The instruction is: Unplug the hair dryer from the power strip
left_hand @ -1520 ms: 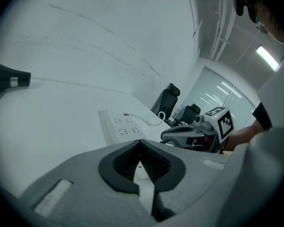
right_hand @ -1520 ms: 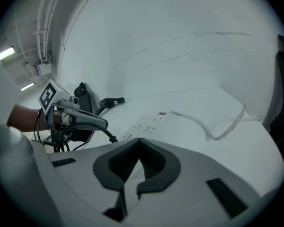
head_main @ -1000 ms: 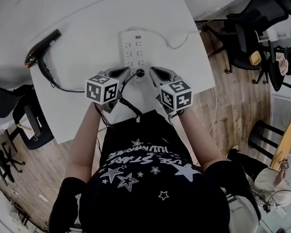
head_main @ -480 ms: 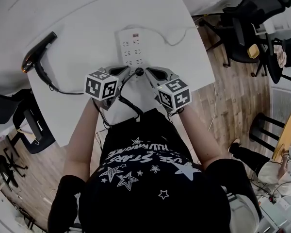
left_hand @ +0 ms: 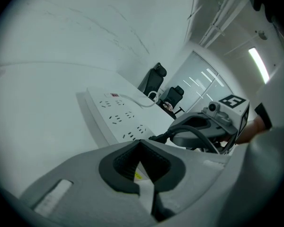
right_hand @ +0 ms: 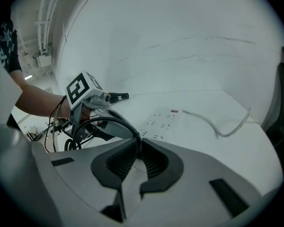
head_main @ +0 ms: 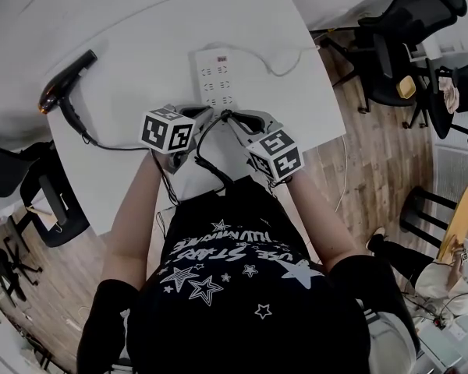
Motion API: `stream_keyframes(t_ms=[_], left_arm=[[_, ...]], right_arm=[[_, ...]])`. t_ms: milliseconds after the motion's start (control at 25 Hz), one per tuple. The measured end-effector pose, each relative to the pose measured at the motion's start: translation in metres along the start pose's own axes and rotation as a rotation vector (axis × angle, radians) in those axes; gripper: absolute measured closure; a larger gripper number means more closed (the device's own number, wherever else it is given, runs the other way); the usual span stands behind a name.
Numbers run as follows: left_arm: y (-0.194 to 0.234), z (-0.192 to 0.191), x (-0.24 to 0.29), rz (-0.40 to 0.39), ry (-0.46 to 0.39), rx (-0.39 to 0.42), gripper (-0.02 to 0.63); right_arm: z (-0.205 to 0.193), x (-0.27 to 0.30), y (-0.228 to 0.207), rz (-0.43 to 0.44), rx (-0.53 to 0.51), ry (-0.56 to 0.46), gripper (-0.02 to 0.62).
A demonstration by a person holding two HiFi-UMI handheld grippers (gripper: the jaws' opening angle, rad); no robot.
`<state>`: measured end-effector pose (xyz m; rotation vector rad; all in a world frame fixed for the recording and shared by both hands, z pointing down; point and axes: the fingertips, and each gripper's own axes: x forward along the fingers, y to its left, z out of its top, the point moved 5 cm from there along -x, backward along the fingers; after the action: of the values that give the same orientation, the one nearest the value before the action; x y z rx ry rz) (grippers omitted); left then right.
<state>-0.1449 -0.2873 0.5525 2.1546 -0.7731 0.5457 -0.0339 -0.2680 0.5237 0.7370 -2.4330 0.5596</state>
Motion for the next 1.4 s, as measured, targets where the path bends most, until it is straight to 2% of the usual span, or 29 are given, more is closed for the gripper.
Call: stream_keyframes(t_ms=[160, 200, 280, 320, 400, 520, 640, 880, 1040, 1120, 1200, 1280, 1400], left_arm=[[-0.001, 0.0, 0.0, 0.0, 0.015, 0.009, 0.598], [-0.001, 0.0, 0.0, -0.001, 0.014, 0.006, 0.598], [-0.001, 0.0, 0.0, -0.002, 0.011, 0.004, 0.598], [-0.001, 0.0, 0.0, -0.001, 0.011, 0.006, 0.598], [-0.001, 0.0, 0.0, 0.003, 0.011, 0.009, 0.598], [-0.001, 0.0, 0.0, 0.007, 0.011, 0.007, 0.598], [-0.002, -0.002, 0.0, 0.006, 0.019, 0.015, 0.598], [-0.006, -0.003, 0.002, -0.002, 0.027, 0.03, 0.598], [-0.005, -0.003, 0.002, 0.003, 0.027, 0.032, 0.598], [-0.005, -0.003, 0.002, 0.005, 0.033, 0.039, 0.598], [-0.006, -0.003, 0.003, 0.006, 0.038, 0.045, 0.6], [-0.007, -0.003, 0.003, 0.004, 0.036, 0.044, 0.599], [-0.007, -0.003, 0.003, 0.005, 0.033, 0.044, 0.6]], right_arm=[[0.0, -0.001, -0.004, -0.006, -0.015, 0.013, 0.512], [-0.001, 0.0, -0.004, 0.005, -0.019, 0.025, 0.5], [-0.004, 0.003, -0.001, 0.041, -0.026, 0.057, 0.436], [-0.005, 0.005, 0.002, 0.053, -0.027, 0.066, 0.434], [-0.004, 0.01, 0.005, 0.03, -0.035, 0.06, 0.447], [0.0, 0.016, 0.005, -0.062, -0.081, 0.05, 0.512], [0.0, 0.018, 0.007, -0.09, -0.104, 0.041, 0.512], [-0.006, 0.017, 0.004, -0.134, 0.023, -0.033, 0.519], [-0.01, 0.014, -0.002, -0.124, 0.127, -0.055, 0.526], [-0.011, 0.014, -0.002, -0.135, 0.146, -0.064, 0.528], [-0.01, 0.014, 0.001, -0.171, 0.122, -0.058, 0.529], [-0.007, 0.015, 0.006, -0.204, 0.043, -0.032, 0.531], [-0.006, 0.016, 0.01, -0.209, -0.022, -0.012, 0.531]])
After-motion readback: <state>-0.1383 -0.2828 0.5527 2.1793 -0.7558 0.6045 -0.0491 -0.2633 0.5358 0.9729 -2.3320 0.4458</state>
